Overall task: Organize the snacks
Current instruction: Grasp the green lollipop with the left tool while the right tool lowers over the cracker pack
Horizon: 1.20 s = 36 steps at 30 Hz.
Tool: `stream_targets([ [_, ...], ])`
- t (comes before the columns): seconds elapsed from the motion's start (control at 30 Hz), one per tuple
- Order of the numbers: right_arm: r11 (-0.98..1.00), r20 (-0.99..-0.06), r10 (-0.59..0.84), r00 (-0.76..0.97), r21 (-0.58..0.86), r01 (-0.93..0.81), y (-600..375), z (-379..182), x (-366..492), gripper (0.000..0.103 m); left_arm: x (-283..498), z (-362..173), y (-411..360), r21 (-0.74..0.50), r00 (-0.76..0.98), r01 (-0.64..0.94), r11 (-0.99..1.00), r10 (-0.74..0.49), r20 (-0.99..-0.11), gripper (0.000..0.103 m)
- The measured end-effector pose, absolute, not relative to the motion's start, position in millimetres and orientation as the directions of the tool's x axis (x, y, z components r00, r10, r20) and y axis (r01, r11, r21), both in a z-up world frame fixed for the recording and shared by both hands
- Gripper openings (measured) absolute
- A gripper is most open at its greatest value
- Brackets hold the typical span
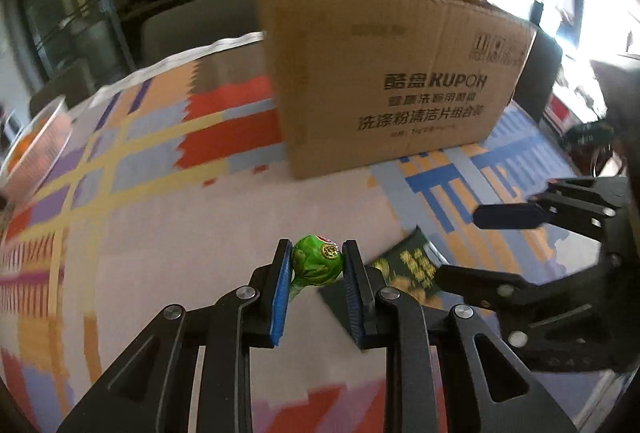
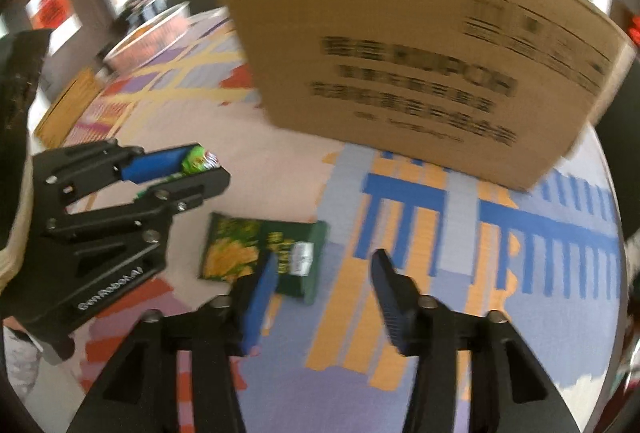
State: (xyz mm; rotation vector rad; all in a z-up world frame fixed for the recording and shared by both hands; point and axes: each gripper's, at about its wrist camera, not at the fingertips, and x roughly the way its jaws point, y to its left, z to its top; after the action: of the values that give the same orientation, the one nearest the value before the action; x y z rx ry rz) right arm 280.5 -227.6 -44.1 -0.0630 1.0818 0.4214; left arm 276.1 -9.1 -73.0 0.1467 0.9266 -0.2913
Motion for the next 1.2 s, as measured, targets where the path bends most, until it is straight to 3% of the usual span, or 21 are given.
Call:
stream_targets([
  [0.47, 0.608, -0.95, 0.271, 0.154, 0.045, -0.792, -160, -48, 292, 0.062, 225, -91, 9, -0.124, 0.491, 0.027, 0.992, -0.122, -0.863, 0.026],
  [0.73, 0.478, -0.98, 0.191, 0.055, 0.044, -0.877, -133, -61, 302, 0.063, 222, -101, 7, -0.149, 0.464, -0.023, 0.989, -0.121, -0.878, 0.026],
  [1.2, 0.41, -0.981, 0.194, -0.012, 0.092, -0.908, -118, -70, 313, 0.063, 228, -97, 15, -0.163, 0.481, -0.037, 0.986, -0.125, -0.868, 0.026],
])
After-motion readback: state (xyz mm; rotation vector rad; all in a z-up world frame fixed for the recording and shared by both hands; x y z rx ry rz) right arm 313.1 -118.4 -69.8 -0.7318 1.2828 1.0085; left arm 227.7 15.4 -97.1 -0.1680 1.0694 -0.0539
